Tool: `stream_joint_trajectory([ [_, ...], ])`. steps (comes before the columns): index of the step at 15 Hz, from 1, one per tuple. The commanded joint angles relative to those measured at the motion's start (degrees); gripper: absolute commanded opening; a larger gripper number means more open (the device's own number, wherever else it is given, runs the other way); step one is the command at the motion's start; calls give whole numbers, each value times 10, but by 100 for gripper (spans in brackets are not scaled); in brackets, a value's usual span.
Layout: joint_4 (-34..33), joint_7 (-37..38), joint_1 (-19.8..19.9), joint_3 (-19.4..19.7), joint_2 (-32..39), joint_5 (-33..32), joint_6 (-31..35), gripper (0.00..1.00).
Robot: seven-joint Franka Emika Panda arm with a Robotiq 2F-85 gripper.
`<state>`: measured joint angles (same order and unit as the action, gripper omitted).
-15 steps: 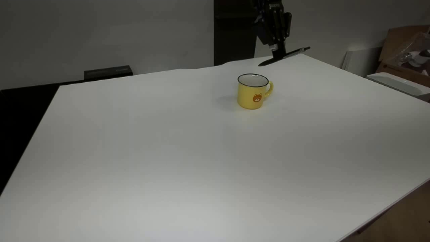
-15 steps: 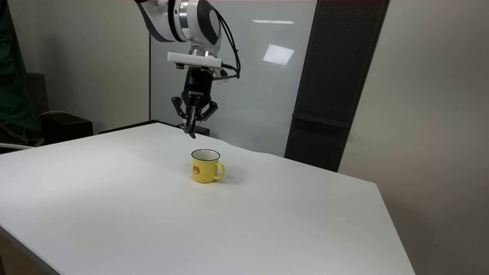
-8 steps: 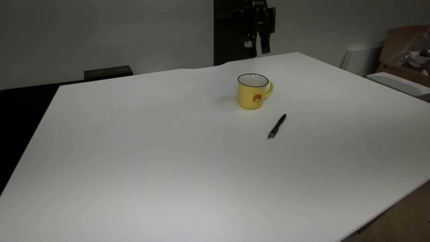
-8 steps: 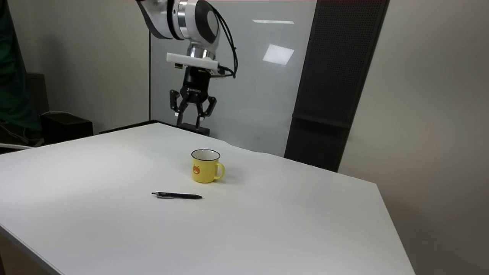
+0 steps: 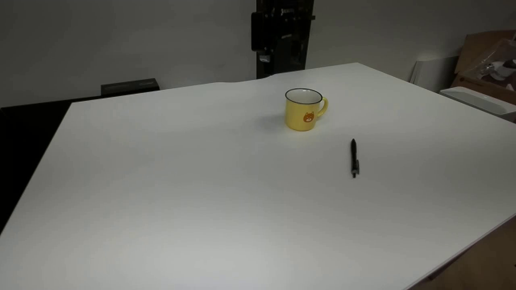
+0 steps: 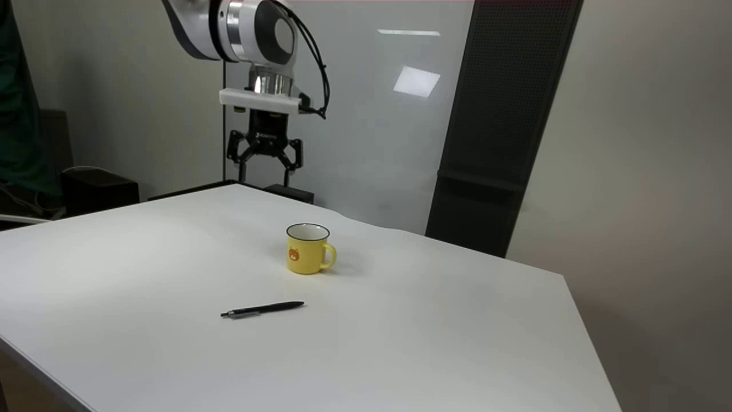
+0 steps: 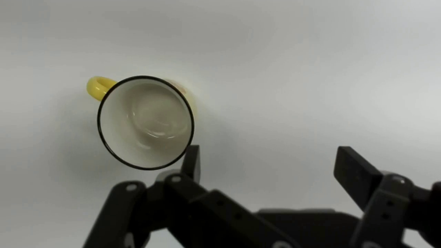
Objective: Put the pen in the cup
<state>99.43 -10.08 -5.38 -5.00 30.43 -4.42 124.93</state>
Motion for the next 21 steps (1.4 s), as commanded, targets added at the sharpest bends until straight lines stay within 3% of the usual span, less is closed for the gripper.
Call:
stream_joint_trajectory([
  [1,144,29,-1,0,-93,3,92,100],
  [7,331,129,20,45,-251,4,107,100],
  [10,418,85,49,48,-305,80,126,100],
  [11,428,59,52,47,-306,118,136,100],
  [12,380,79,48,48,-275,72,110,100],
  [15,416,59,52,49,-293,106,127,100],
  [16,407,93,48,45,-286,97,134,100],
  [18,401,158,40,40,-263,85,227,100],
  [21,394,264,28,44,-214,67,311,100],
])
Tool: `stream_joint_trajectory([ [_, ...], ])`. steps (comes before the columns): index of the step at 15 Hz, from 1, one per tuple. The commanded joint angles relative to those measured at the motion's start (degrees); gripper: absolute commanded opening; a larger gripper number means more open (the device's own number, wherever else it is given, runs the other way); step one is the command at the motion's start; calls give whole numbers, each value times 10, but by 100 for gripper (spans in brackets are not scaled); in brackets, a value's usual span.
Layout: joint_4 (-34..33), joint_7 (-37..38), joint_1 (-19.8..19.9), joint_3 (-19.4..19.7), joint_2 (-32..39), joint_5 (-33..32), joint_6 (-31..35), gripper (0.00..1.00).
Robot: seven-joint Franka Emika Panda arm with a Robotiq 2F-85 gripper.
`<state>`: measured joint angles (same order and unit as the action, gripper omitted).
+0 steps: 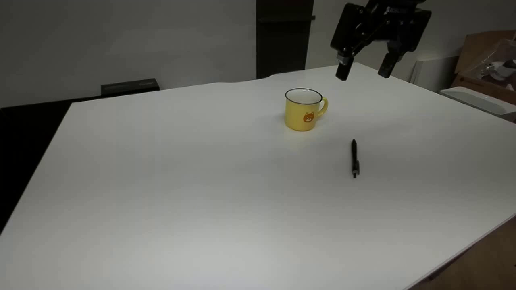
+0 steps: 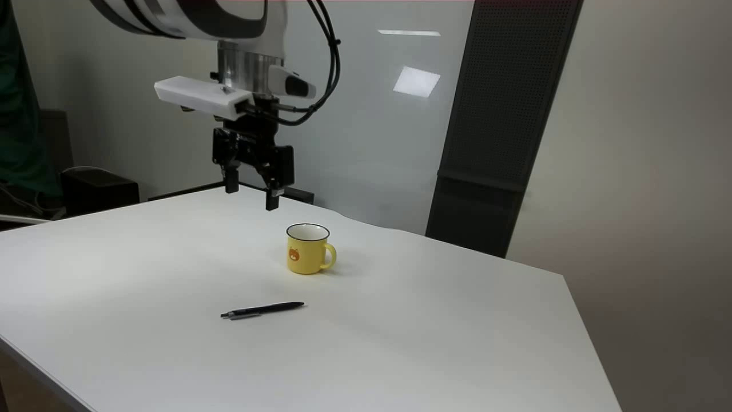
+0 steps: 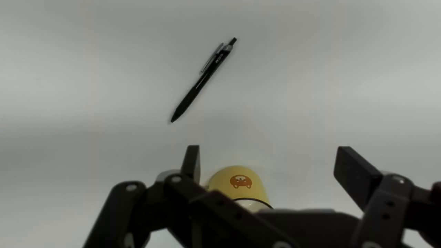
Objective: Put the pen in the cup
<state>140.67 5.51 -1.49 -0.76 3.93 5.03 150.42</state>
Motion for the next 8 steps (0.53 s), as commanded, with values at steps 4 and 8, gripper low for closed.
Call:
stream_joint_trajectory([
  [4,-9,131,-18,9,64,-34,54,100],
  [8,-21,149,-21,14,86,-36,58,100],
])
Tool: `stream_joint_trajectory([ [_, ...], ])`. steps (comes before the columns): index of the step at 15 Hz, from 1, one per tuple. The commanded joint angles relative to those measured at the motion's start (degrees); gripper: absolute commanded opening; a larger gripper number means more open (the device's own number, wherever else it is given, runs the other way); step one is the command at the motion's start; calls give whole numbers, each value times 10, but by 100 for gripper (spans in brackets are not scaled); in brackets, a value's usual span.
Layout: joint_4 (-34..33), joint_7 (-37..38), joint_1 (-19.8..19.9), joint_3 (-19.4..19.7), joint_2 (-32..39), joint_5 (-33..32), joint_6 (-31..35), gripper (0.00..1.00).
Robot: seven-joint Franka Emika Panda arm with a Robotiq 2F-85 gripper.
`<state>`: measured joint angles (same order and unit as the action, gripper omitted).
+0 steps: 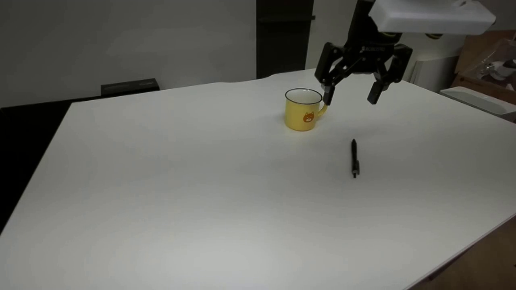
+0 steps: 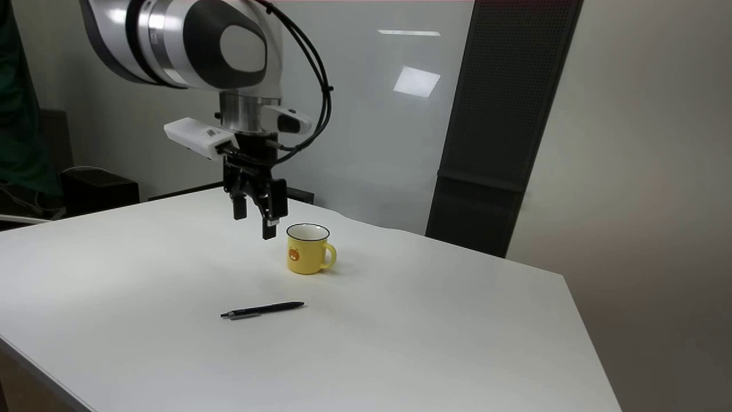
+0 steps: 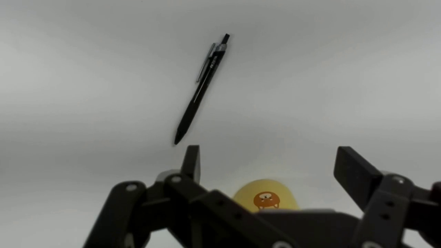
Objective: Put the pen in the cup
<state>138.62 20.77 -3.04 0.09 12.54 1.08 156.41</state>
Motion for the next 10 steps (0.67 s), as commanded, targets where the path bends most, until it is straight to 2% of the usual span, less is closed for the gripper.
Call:
stream_joint_trajectory([
  [1,-2,-3,-6,6,-1,4,-2,100],
  [5,-4,-8,-3,2,1,13,-4,100],
  [10,-9,26,-11,28,34,-11,-16,100],
])
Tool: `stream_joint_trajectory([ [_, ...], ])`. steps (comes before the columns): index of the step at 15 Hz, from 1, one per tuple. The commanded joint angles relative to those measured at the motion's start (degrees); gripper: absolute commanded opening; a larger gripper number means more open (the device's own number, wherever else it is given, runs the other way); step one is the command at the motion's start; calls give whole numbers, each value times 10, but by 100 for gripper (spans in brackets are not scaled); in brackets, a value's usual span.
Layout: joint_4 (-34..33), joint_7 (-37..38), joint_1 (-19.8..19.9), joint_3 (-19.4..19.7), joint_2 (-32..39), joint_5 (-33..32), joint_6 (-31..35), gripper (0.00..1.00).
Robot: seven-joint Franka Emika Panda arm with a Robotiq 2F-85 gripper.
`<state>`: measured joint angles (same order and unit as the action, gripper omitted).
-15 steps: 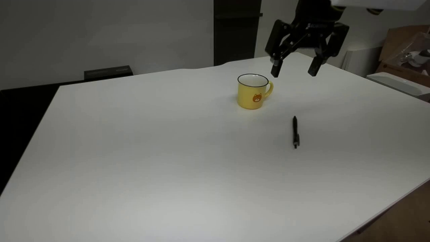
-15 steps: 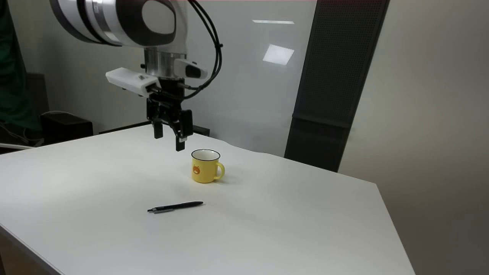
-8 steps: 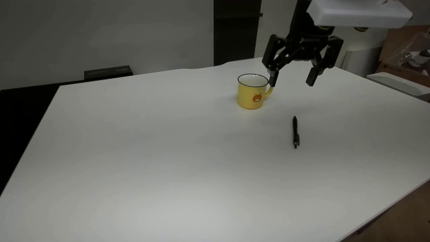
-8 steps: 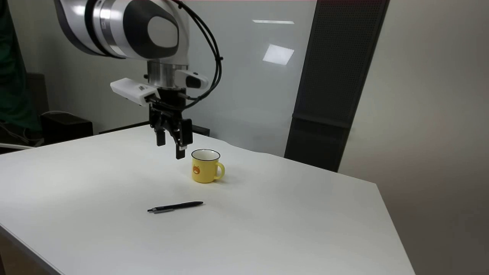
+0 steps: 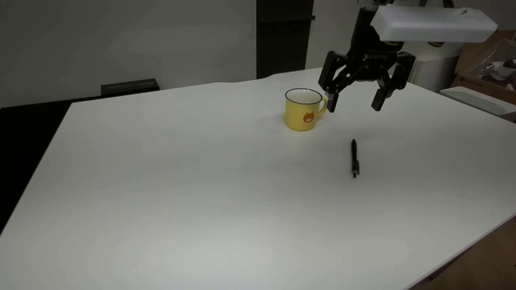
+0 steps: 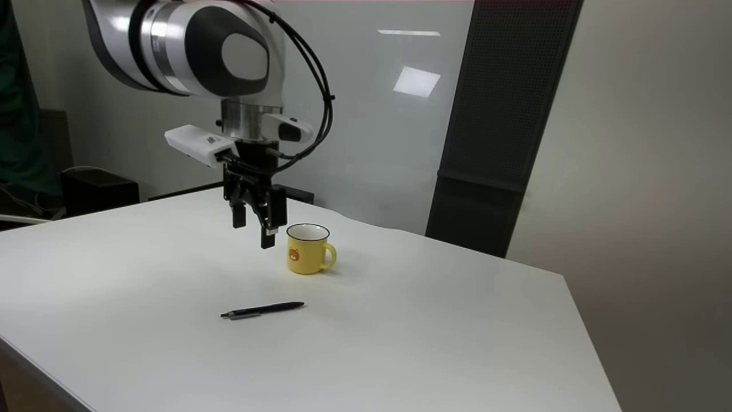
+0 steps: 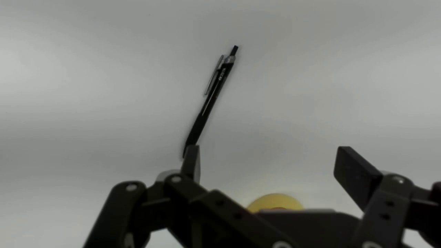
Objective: Put the pen in the cup
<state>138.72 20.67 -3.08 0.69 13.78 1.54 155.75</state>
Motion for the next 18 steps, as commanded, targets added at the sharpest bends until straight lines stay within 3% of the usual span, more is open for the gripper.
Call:
stream_joint_trajectory([
  [1,-13,30,-11,28,30,-18,-11,100],
  [6,-30,17,-3,32,78,21,10,100],
  [18,-90,95,-41,62,176,84,34,100],
])
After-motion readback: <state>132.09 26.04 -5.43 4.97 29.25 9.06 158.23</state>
